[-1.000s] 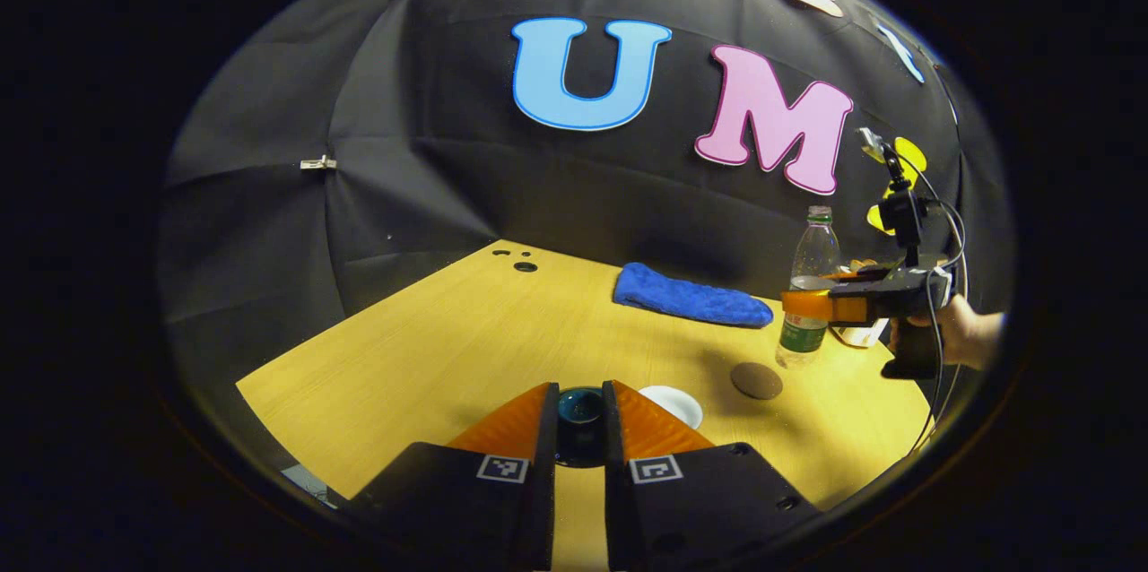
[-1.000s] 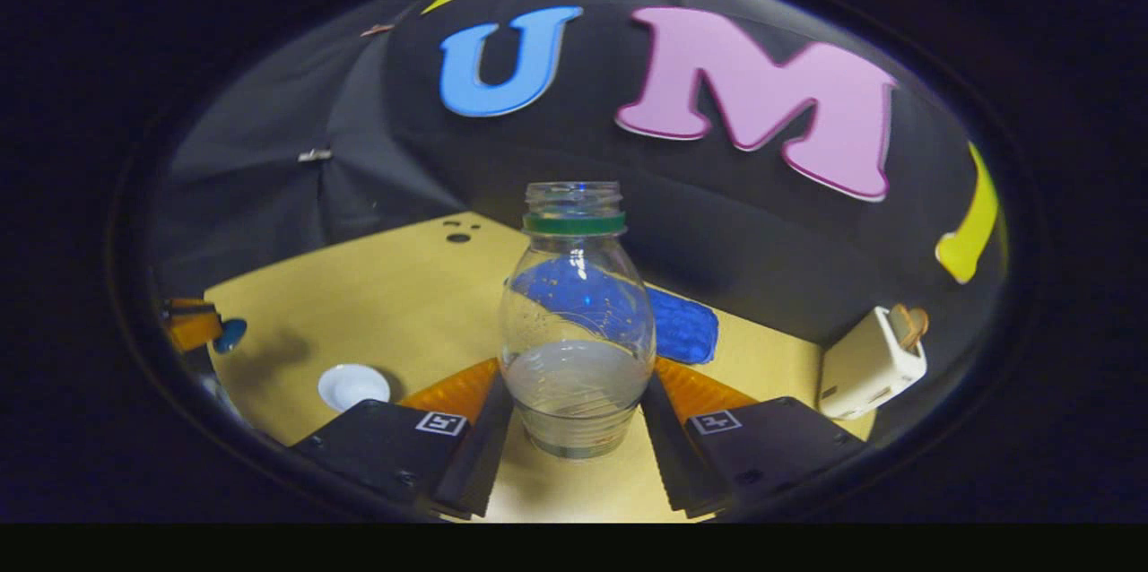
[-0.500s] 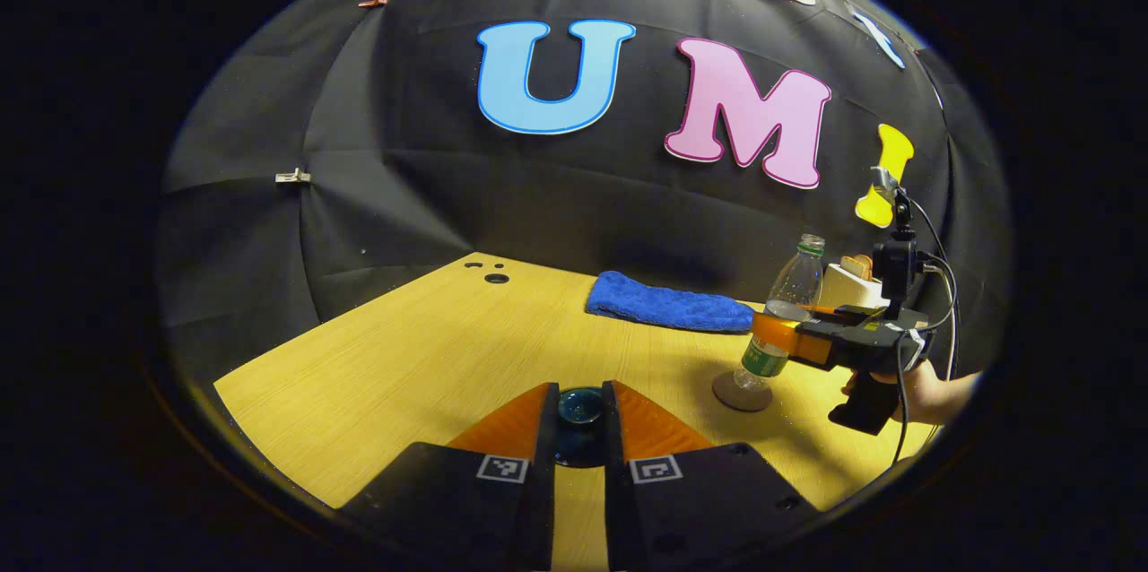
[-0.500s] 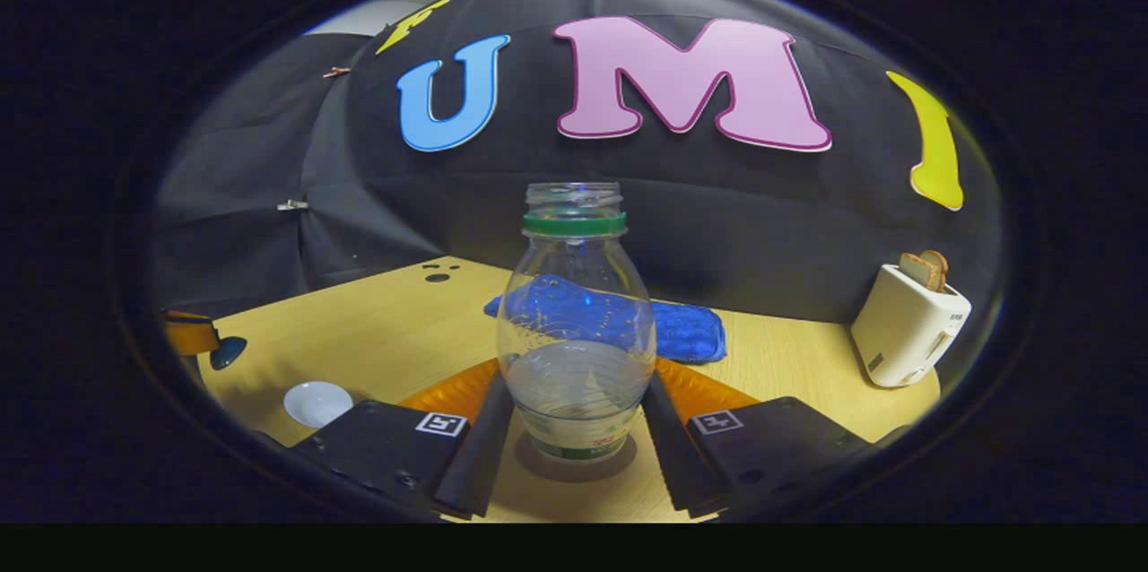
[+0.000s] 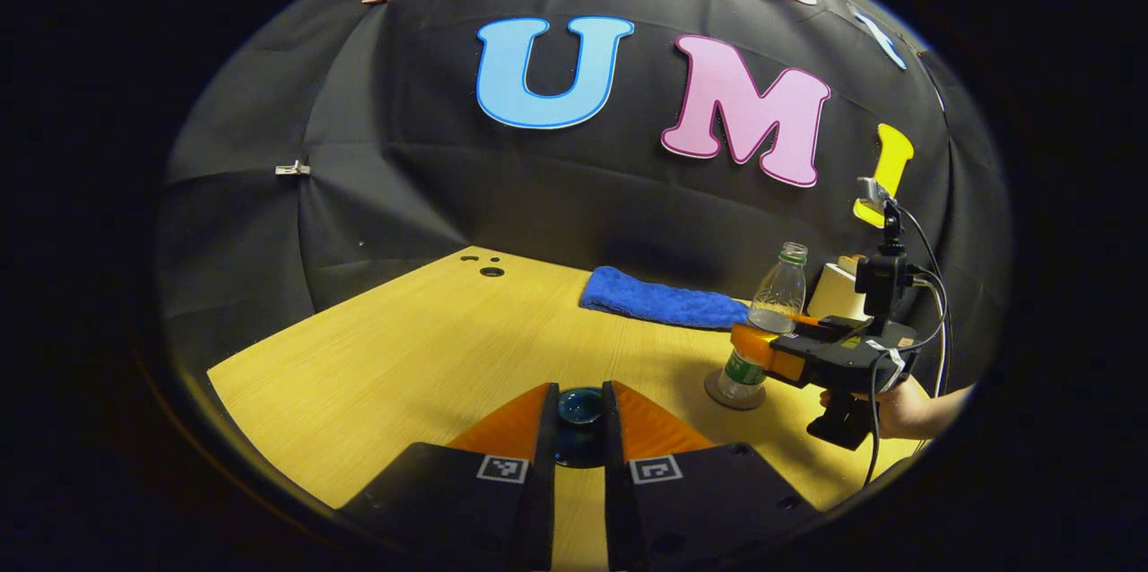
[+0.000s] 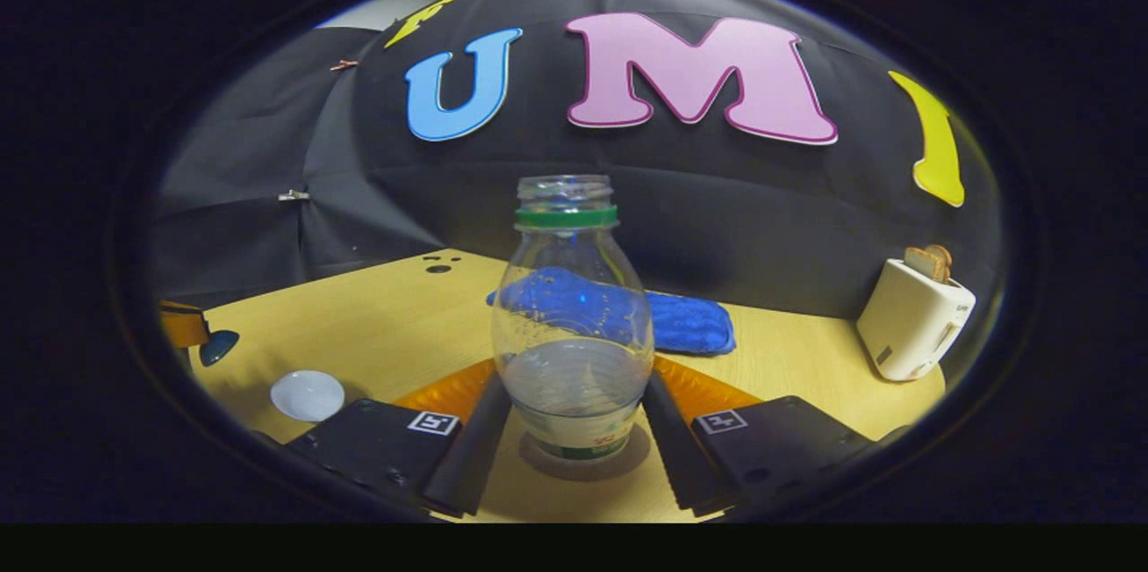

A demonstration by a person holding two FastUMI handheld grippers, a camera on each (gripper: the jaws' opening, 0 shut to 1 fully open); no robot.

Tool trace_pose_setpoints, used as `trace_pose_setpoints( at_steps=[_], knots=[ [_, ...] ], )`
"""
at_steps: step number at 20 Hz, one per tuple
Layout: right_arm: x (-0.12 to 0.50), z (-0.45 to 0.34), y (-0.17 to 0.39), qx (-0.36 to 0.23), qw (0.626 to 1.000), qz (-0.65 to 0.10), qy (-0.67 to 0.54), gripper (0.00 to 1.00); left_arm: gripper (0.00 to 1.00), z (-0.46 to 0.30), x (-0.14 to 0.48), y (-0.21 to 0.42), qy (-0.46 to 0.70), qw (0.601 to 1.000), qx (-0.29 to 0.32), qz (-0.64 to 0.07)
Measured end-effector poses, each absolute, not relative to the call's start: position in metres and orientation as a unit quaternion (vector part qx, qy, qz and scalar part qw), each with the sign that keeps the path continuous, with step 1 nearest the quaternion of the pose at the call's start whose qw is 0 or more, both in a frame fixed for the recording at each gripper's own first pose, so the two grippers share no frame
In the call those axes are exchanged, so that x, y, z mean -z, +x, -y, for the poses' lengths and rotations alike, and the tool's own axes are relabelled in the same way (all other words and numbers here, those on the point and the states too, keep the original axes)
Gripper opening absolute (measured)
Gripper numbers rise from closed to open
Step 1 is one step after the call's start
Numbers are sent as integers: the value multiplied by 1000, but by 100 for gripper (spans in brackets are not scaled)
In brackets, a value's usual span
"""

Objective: Open the teacup lid with one hand, grasp the water bottle and pour water into the teacup with the other hand; after pouring, place the water bottle on the coaster and then close the teacup lid.

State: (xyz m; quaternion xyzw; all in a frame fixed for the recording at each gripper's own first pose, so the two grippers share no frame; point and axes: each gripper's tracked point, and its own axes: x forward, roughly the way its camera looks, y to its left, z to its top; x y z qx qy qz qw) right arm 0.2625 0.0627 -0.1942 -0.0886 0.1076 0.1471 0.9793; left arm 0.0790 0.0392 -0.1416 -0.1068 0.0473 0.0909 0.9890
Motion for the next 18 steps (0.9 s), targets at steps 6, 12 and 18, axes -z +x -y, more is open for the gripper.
trace_pose_setpoints(
  at_steps=[6, 12, 18],
  knots=[
    [200, -60, 261, -143, 978, -123, -90, 89, 27, -44, 142, 82, -104, 989, -91, -49],
    [203, -52, 251, -138, 978, -136, -82, 100, 27, -43, 142, 95, -71, 992, -90, -56],
    [213, -34, 210, -119, 977, -149, -91, 99, 27, -22, 147, 122, -45, 996, -61, -50]
  ],
)
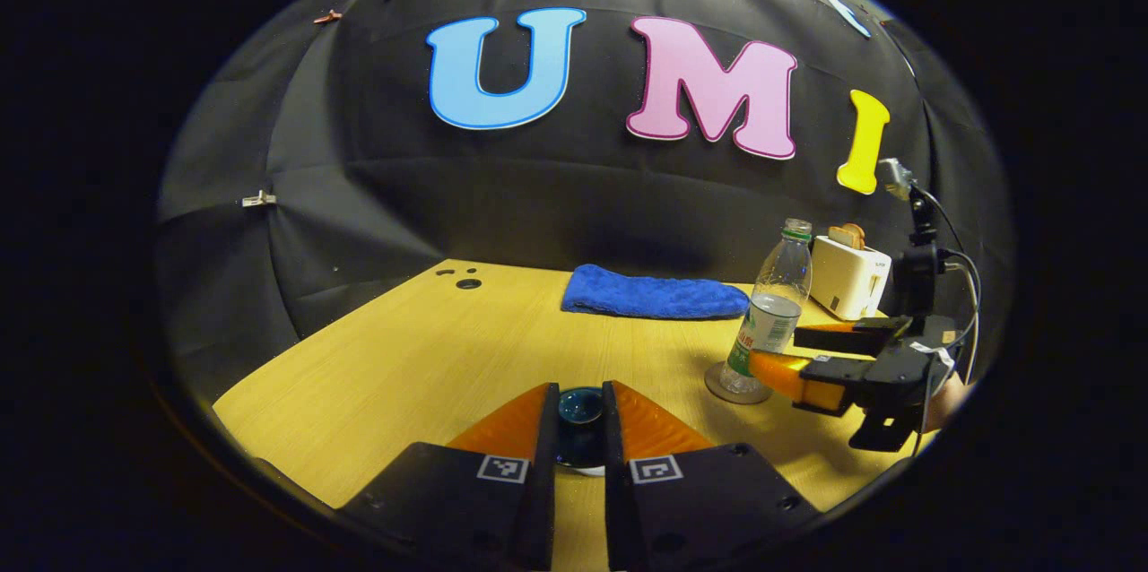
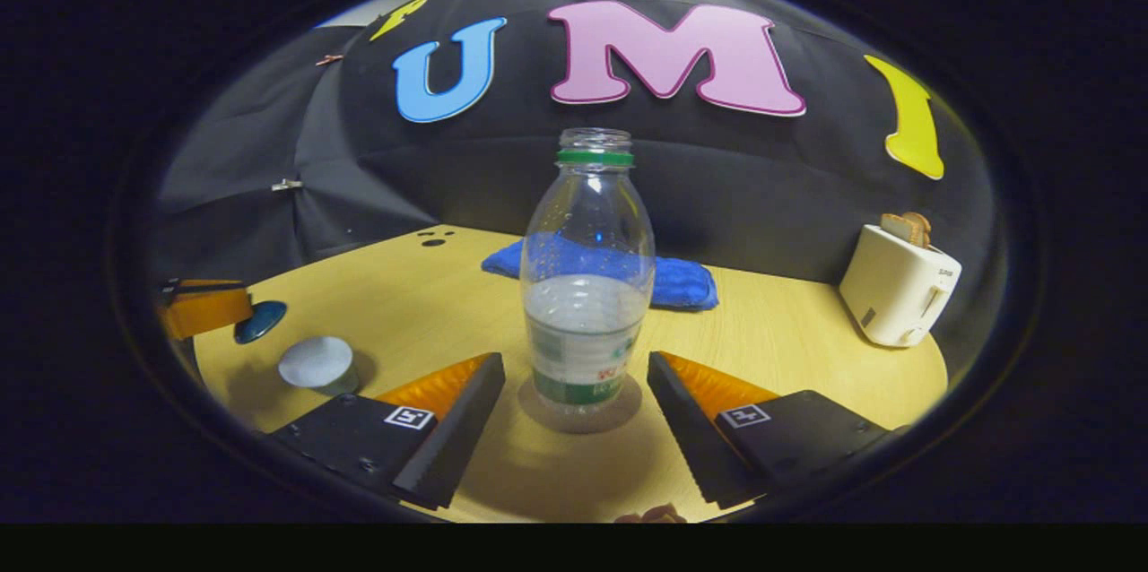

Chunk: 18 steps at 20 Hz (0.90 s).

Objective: Open the teacup lid with one hand, grasp the water bottle and pour water into the teacup with the other hand; after pouring, place the water bottle on the coaster and then close the teacup lid.

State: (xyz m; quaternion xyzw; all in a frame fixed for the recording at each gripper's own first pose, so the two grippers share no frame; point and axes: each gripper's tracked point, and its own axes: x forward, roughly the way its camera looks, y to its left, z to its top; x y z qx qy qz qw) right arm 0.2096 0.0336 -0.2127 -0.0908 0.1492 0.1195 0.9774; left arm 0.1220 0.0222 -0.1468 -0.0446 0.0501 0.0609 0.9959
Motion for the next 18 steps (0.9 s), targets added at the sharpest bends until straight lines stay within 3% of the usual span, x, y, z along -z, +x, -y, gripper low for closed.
trace_pose_setpoints(
  at_steps=[8, 9, 11, 14, 15, 16, 18],
  knots=[
    [213, -42, 139, -138, 974, -159, -83, 97, 27, -11, 183, 147, -17, 996, -49, -70],
    [217, -43, 133, -142, 973, -165, -79, 99, 23, -10, 186, 149, -14, 996, -46, -69],
    [229, -44, 123, -144, 970, -183, -72, 99, 27, -8, 190, 150, -4, 997, -42, -72],
    [240, -42, 115, -137, 968, -202, -58, 99, 24, -3, 192, 154, 11, 997, -35, -72],
    [241, -41, 114, -134, 968, -205, -52, 99, 28, -1, 191, 154, 15, 997, -33, -71],
    [242, -41, 115, -132, 968, -207, -49, 96, 25, -2, 192, 155, 18, 997, -34, -72],
    [241, -40, 115, -126, 969, -206, -46, 96, 31, -3, 193, 154, 17, 996, -36, -75]
  ],
)
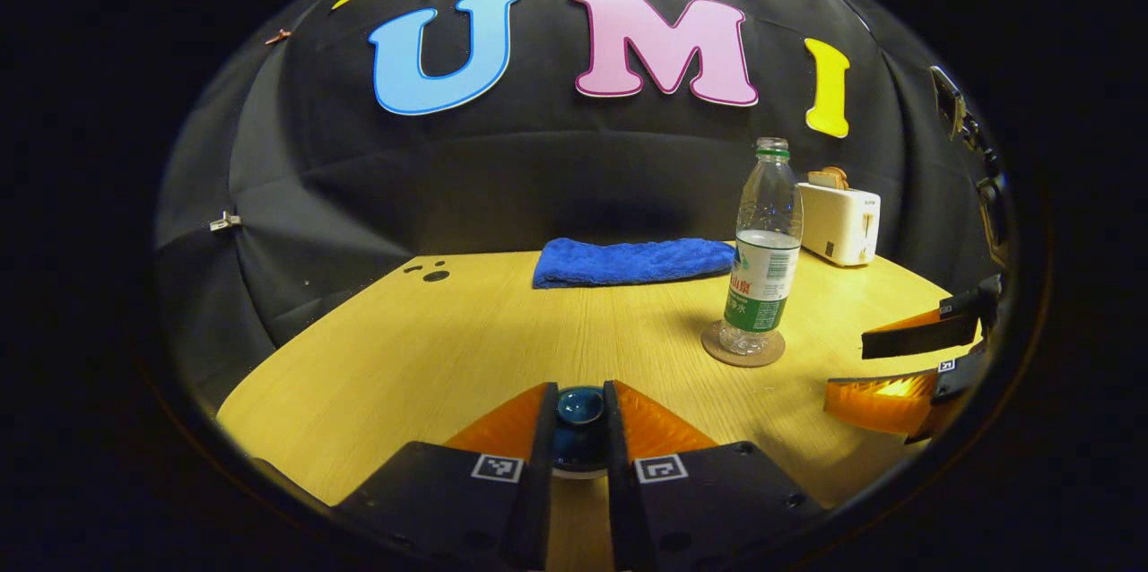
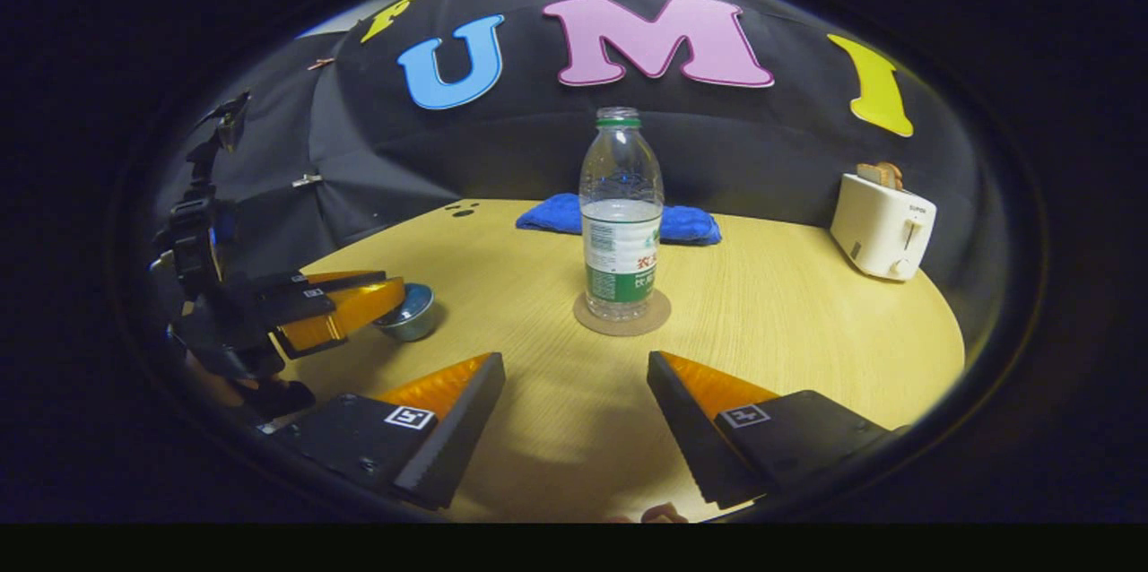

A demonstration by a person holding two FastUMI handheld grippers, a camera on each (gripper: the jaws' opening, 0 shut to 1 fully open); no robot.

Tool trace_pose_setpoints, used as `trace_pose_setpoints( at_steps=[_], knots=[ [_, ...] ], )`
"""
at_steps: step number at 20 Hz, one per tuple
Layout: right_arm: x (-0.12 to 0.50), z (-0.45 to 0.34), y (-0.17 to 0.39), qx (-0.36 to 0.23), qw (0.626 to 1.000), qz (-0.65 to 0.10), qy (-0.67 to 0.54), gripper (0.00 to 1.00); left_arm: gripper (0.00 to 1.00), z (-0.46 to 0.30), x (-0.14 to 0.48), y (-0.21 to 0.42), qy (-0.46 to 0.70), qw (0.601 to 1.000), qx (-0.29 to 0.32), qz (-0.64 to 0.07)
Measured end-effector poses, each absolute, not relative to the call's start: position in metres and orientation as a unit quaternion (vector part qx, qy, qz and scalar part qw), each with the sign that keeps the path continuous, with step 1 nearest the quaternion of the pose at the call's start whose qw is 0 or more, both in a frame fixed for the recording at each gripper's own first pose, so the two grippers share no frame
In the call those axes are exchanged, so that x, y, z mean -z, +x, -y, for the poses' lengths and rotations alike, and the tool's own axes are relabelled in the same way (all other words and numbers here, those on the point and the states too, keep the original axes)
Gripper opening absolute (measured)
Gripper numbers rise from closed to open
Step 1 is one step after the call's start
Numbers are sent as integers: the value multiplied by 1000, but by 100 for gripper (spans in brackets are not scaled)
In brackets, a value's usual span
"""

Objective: Open the teacup lid with one hand, grasp the water bottle and pour water into the teacup with the other hand; after pouring, place the water bottle on the coaster and then close the teacup lid.

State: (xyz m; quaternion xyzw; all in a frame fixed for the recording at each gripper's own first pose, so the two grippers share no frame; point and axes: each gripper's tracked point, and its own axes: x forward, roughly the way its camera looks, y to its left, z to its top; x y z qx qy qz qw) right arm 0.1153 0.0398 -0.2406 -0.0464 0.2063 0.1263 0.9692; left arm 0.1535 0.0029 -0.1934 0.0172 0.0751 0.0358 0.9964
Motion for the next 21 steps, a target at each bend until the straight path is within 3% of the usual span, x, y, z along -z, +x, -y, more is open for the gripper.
trace_pose_setpoints(
  at_steps=[2, 5, 6, 7, 8, 9, 10, 18, 21],
  knots=[
    [238, -40, 116, -123, 970, -204, -43, 96, 29, -3, 193, 152, 12, 996, -36, -76],
    [233, -38, 115, -120, 971, -202, -48, 95, 40, -5, 189, 148, 14, 996, -42, -73],
    [229, -38, 114, -119, 971, -202, -48, 98, 62, -5, 184, 146, 15, 996, -44, -70],
    [223, -37, 113, -117, 972, -200, -47, 98, 58, -6, 176, 142, 13, 997, -44, -64],
    [214, -37, 111, -115, 972, -198, -47, 98, 78, -5, 166, 140, 12, 997, -42, -59],
    [203, -35, 107, -113, 973, -193, -50, 98, 76, -6, 151, 134, 16, 998, -43, -51],
    [188, -32, 106, -108, 976, -183, -56, 98, 94, -9, 133, 128, 28, 998, -46, -39],
    [32, -30, 67, -90, 990, -83, -74, 95, 97, -4, -40, 60, 54, 996, -20, 68],
    [-30, -37, 46, -82, 993, -14, -85, 98, 97, 1, -82, 28, 38, 993, -24, 106]
  ],
)
